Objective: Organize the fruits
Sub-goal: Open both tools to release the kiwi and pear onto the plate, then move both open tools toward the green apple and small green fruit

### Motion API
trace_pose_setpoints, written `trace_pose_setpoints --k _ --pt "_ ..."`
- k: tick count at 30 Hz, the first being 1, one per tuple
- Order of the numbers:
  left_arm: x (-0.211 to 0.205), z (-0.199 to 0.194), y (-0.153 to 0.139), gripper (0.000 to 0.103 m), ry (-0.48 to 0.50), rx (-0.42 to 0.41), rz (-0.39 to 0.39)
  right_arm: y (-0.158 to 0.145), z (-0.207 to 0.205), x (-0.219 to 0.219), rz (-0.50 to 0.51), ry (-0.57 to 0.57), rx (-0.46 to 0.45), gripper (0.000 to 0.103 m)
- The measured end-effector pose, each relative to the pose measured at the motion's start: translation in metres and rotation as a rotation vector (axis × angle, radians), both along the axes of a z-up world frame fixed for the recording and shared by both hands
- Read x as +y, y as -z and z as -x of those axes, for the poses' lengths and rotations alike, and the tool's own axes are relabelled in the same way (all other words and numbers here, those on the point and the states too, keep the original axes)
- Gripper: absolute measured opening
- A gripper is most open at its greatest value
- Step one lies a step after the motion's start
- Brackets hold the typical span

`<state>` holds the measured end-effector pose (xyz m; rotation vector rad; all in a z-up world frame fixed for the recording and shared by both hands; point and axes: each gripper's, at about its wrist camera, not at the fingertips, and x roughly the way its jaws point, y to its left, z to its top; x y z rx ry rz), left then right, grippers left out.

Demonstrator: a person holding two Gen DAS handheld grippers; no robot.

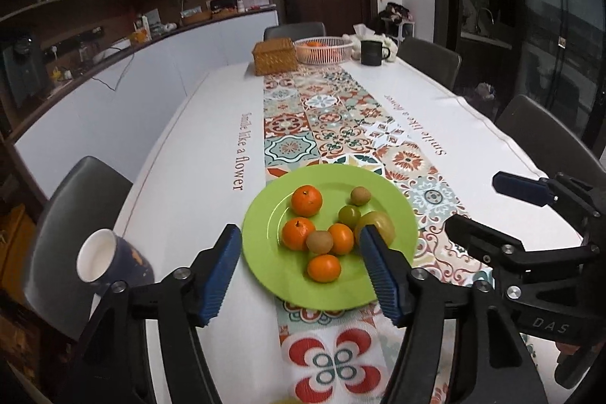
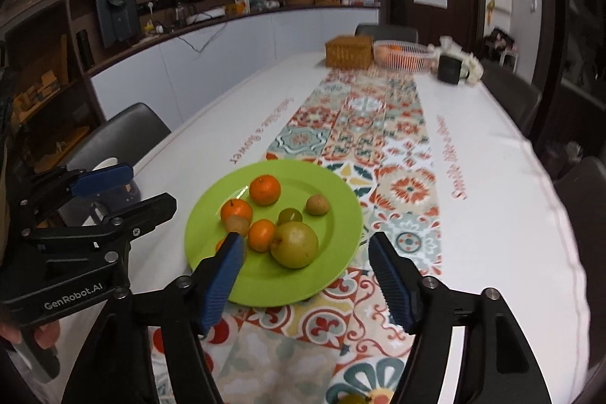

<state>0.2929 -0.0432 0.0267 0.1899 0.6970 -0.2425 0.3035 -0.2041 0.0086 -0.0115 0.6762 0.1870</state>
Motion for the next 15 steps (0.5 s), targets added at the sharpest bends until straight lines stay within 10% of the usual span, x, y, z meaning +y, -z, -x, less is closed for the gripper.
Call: trace_pose_setpoints --k 15 --pt "0.037 0.089 -0.026 0.087 -0.095 -0.092 -0.004 -0.03 0.08 -0.003 0.06 0.173 -0.106 0.08"
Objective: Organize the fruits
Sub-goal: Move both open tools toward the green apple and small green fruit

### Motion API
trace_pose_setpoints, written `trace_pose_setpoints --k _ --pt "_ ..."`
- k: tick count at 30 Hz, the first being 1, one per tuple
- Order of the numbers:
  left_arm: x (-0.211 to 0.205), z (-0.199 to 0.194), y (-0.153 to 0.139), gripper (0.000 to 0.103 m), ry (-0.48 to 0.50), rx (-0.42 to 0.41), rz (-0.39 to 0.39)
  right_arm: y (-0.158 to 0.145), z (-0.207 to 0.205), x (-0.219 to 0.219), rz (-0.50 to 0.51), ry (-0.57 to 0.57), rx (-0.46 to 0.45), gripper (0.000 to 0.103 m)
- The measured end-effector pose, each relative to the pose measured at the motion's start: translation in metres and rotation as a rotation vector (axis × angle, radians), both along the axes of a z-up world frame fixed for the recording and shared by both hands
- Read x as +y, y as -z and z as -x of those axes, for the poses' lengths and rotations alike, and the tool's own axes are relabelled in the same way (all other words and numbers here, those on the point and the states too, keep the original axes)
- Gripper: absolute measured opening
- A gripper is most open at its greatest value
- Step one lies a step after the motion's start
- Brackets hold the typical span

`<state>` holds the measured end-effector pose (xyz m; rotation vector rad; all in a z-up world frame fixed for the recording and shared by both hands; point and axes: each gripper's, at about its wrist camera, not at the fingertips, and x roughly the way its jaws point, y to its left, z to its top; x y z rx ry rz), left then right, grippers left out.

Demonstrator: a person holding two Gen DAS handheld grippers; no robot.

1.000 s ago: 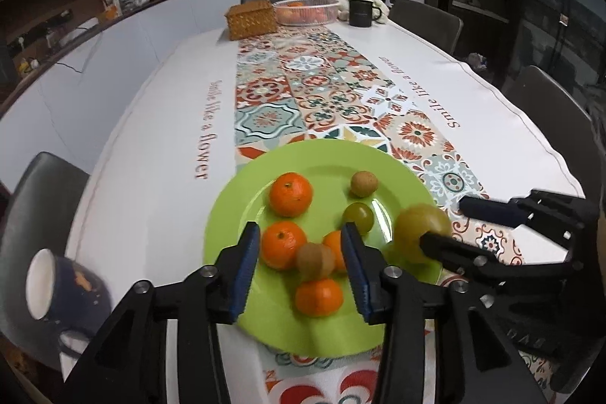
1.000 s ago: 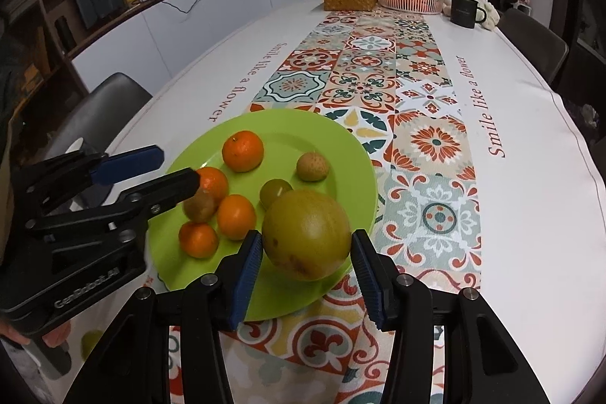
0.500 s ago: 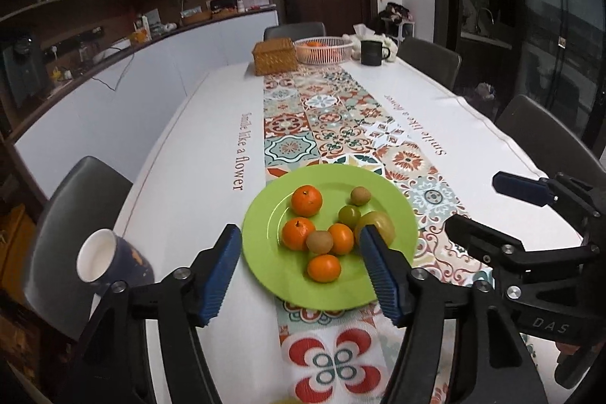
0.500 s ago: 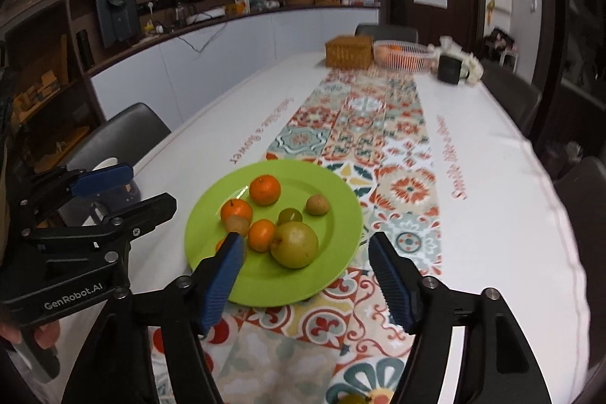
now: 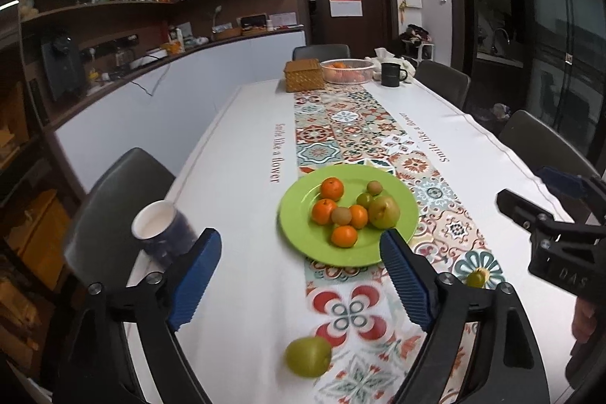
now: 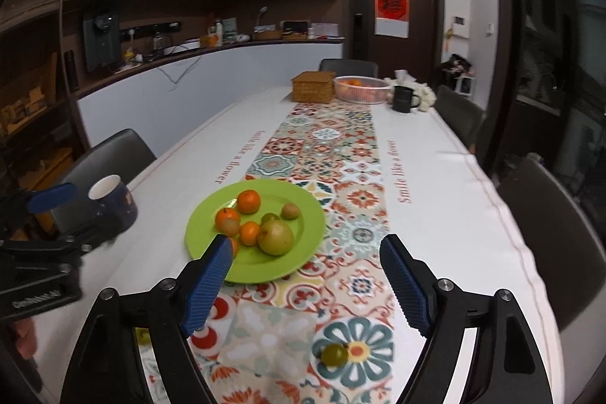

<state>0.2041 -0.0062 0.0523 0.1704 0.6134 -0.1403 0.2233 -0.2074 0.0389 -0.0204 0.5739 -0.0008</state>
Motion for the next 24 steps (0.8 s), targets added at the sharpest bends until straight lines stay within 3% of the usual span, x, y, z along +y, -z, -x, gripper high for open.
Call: trace_pose_setpoints --k 5,13,24 --pt "0.007 0.026 0.003 0.093 -0.028 -0.027 0.001 0.002 0.022 0.001 0.007 0.026 -0.006 0.08" --pt "0.013 0.058 0.03 0.095 -0.109 -0.019 -0.004 0.016 0.054 -0.007 -0.006 0.112 -0.028 0.08" --pt "0.017 0.087 0.068 0.095 -0.162 -0.01 -0.032 0.047 0.081 -0.005 0.05 0.121 0.002 0.08"
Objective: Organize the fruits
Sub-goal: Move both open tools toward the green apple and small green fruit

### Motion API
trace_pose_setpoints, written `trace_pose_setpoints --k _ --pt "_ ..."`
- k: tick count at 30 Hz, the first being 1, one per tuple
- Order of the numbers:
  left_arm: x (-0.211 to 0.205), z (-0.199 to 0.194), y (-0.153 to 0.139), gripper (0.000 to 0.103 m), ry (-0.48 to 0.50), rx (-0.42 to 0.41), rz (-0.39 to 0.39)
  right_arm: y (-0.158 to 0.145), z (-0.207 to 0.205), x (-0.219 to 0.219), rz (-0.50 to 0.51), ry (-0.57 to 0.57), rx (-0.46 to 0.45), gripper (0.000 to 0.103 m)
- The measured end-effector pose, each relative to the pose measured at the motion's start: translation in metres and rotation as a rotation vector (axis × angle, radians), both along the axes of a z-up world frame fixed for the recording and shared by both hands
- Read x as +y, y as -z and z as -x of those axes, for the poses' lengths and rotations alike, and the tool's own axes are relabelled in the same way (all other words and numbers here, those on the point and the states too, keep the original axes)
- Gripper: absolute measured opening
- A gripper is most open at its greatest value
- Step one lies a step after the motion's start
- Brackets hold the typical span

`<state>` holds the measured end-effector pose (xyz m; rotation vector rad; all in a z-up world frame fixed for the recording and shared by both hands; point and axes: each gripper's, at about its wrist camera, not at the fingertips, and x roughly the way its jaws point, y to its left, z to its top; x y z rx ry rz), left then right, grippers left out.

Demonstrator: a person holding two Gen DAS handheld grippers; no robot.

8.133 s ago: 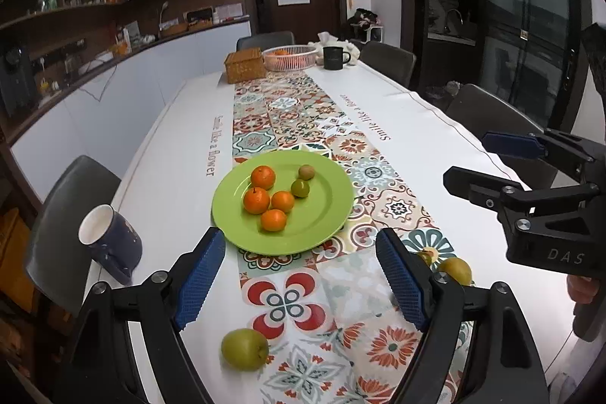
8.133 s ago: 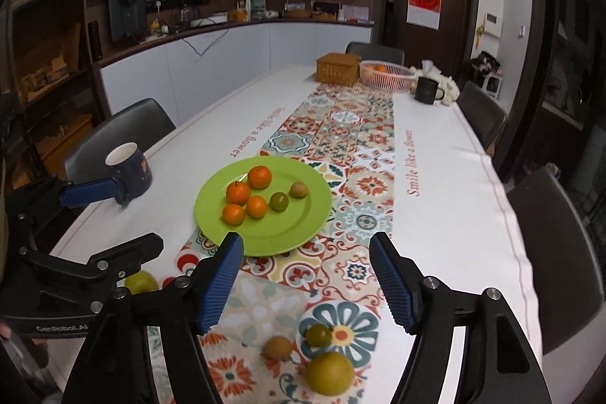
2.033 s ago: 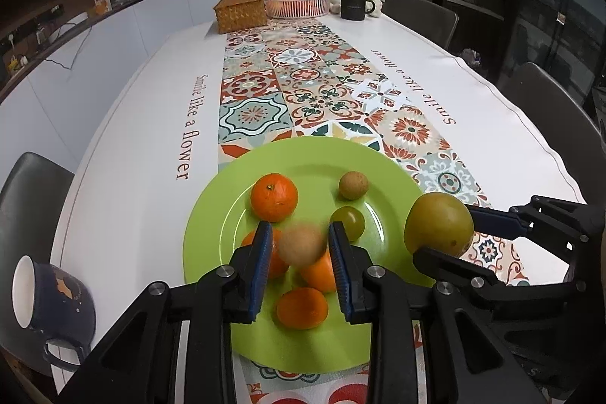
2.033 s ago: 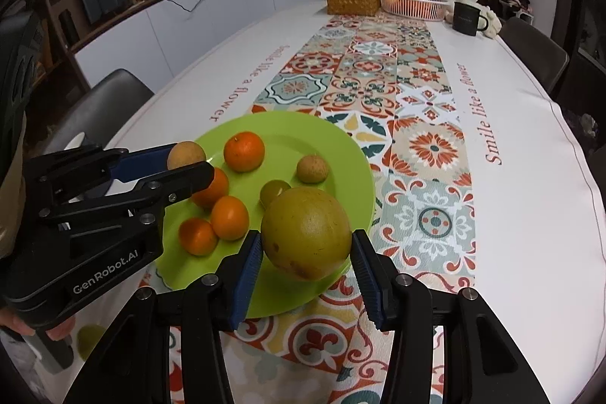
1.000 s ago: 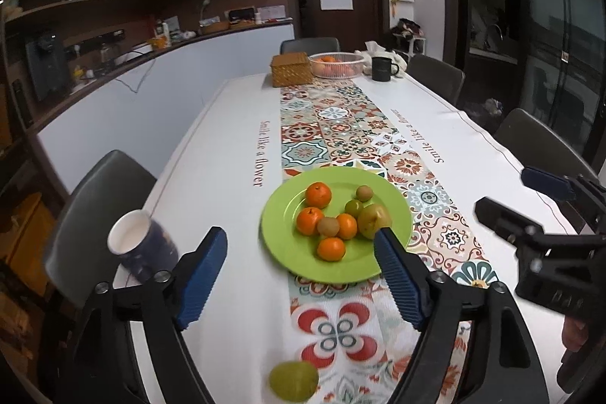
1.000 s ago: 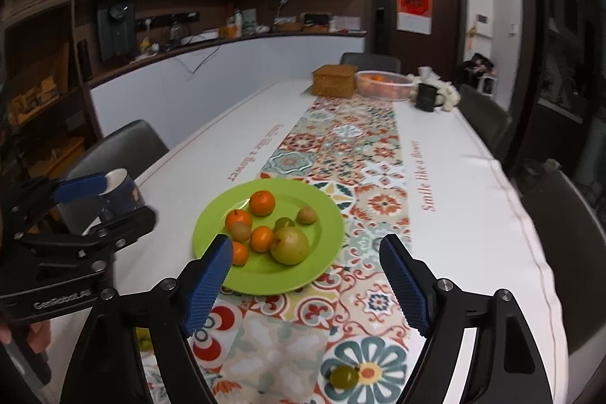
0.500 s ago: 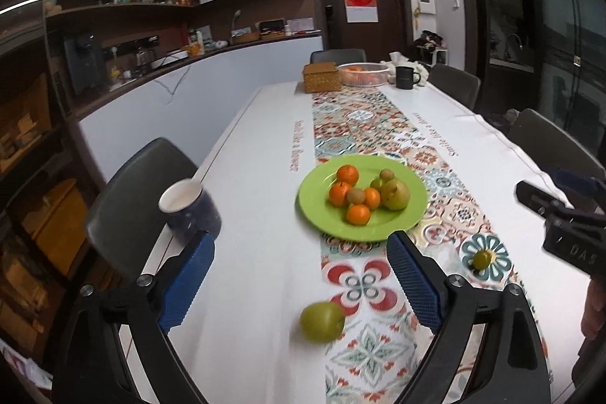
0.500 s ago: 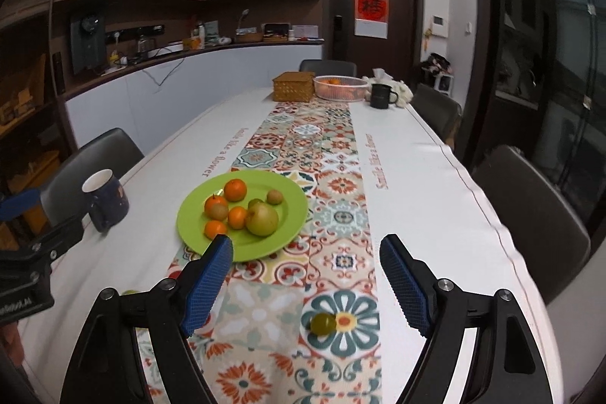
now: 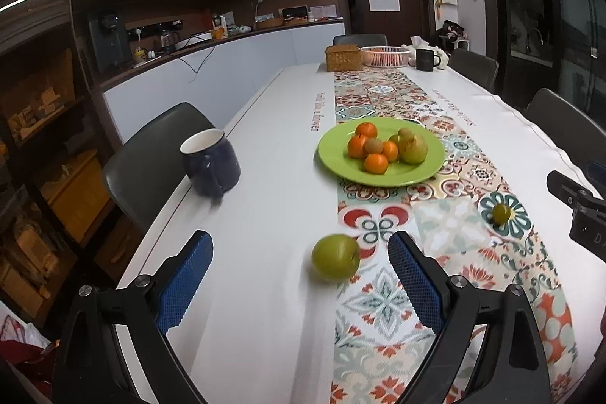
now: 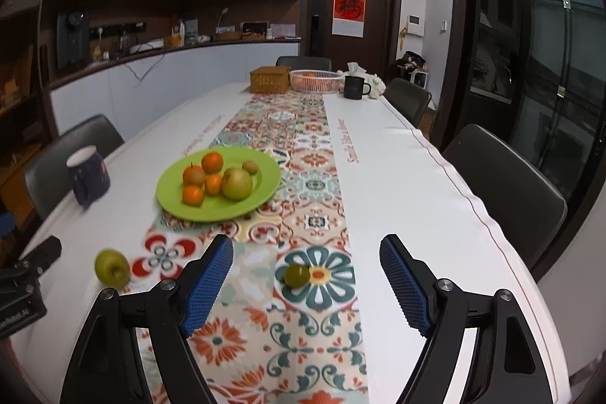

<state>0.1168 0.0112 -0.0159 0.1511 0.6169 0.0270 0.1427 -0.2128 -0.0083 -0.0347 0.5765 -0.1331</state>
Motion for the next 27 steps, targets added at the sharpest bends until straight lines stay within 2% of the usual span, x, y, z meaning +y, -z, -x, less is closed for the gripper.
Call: trace_pose_setpoints --k 6,11,18,27 --pt "0.002 0.004 0.017 0.095 -0.015 0.017 -0.015 0.016 0.003 0.006 0.055 -0.021 0.018 0.08" --pt "0.002 -0.007 0.031 0.095 -0.02 0.067 -0.008 0.027 -0.005 0.007 0.044 -0.036 0.053 0.08" --pt "-0.004 -0.022 0.046 0.095 -0.016 0.095 -0.048 0.046 -0.023 0.001 0.041 -0.02 0.105 0.08" --pt "-0.009 -0.047 0.059 0.095 -0.007 0.151 -0.019 0.061 -0.047 -0.009 -0.012 -0.016 0.161 0.08"
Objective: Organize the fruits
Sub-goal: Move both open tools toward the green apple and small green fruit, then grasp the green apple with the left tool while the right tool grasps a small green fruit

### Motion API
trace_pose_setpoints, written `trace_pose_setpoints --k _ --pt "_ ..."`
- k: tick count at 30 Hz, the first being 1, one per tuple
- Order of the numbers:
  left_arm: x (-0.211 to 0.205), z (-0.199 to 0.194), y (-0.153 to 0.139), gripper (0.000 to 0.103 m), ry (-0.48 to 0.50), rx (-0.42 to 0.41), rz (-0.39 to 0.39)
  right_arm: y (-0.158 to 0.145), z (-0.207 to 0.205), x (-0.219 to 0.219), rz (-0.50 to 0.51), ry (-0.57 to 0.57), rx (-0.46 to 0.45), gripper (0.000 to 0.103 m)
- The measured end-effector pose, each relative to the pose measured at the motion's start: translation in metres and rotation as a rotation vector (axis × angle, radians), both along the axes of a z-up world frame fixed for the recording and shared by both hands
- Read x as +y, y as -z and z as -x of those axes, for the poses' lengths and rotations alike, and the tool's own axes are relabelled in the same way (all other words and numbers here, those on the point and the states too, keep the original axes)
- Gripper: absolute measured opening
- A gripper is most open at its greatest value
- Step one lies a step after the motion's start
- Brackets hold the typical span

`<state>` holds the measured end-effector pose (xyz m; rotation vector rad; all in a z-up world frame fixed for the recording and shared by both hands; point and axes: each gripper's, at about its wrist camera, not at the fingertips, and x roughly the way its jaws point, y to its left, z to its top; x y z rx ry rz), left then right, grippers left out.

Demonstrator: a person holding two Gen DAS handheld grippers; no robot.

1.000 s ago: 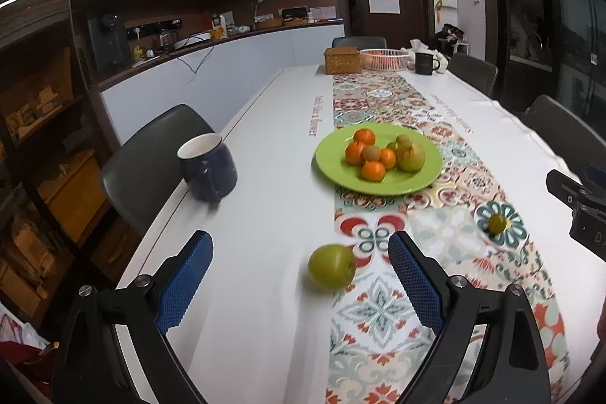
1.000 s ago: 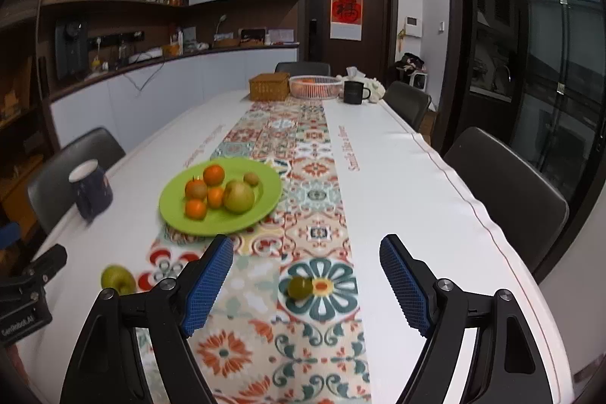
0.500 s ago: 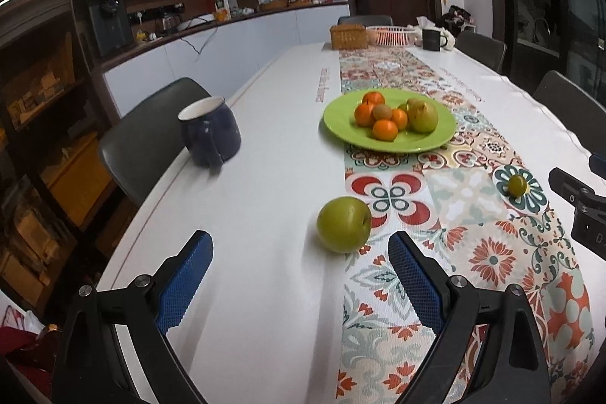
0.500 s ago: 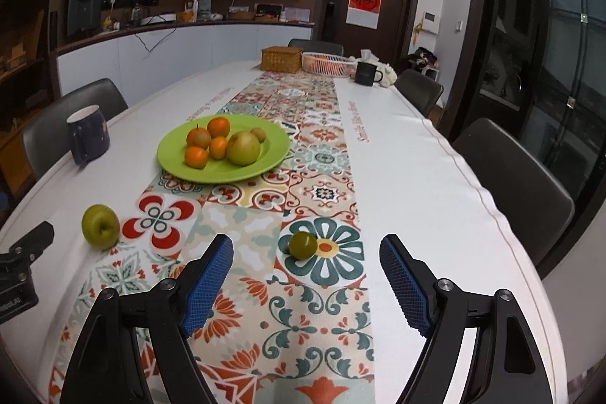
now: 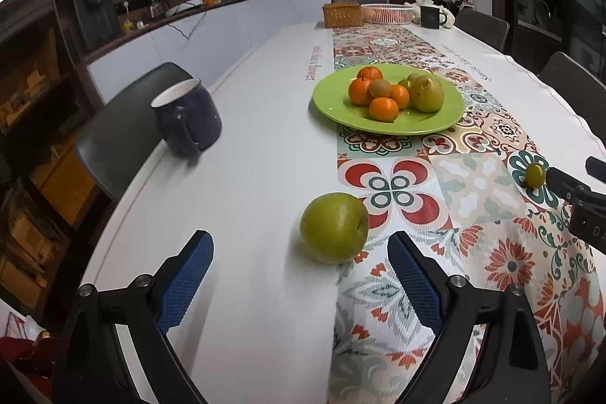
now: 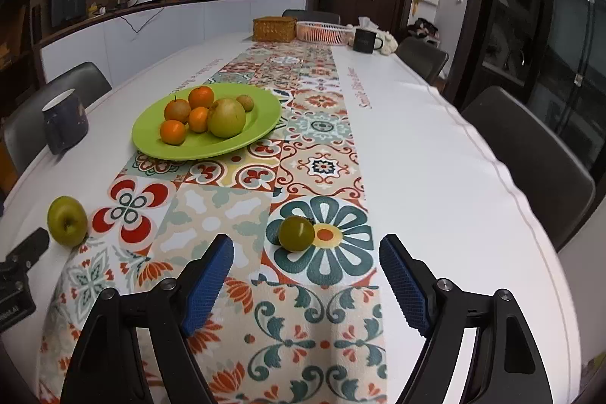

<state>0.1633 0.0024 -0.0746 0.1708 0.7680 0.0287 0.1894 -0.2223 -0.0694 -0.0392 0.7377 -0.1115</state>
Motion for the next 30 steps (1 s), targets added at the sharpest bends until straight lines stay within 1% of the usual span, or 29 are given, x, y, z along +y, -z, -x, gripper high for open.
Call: trace_pose_setpoints --k 2,3,8,9,11,13,15,17,19,21,23,30 --pt "0.0 -0.004 0.002 0.093 0.003 0.013 0.021 0.003 -0.006 -0.002 -0.025 -0.004 0.014 0.079" --pt "-0.001 -0.007 0.003 0.093 0.003 0.021 0.034 0.005 -0.009 -0.002 -0.041 -0.005 0.024 0.076" --pt "-0.002 -0.021 0.009 0.084 -0.009 0.06 0.06 0.015 -0.024 -0.007 -0.104 0.003 0.066 0.068" --pt "-0.003 -0.024 0.011 0.083 -0.014 0.071 0.063 0.017 -0.026 -0.008 -0.108 0.007 0.07 0.067" --pt "-0.004 -0.03 0.015 0.075 -0.017 0.097 0.074 0.021 -0.032 -0.009 -0.117 0.007 0.082 0.062" --pt "-0.005 -0.033 0.019 0.071 -0.015 0.114 0.081 0.024 -0.036 -0.009 -0.123 0.006 0.096 0.055" --pt "-0.005 -0.035 0.022 0.068 -0.015 0.123 0.089 0.027 -0.039 -0.011 -0.135 0.014 0.105 0.054" --pt "-0.006 -0.036 0.024 0.064 -0.008 0.128 0.1 0.029 -0.042 -0.011 -0.133 0.013 0.109 0.051" --pt "-0.006 -0.036 0.025 0.062 -0.003 0.128 0.103 0.031 -0.044 -0.011 -0.128 0.008 0.116 0.048" --pt "-0.006 -0.038 0.027 0.057 -0.002 0.132 0.103 0.033 -0.046 -0.011 -0.125 0.006 0.124 0.048" --pt "-0.005 -0.04 0.029 0.05 0.0 0.141 0.107 0.034 -0.047 -0.009 -0.115 0.002 0.13 0.044" --pt "-0.006 -0.041 0.029 0.05 0.012 0.138 0.1 0.037 -0.05 -0.007 -0.1 -0.01 0.139 0.029"
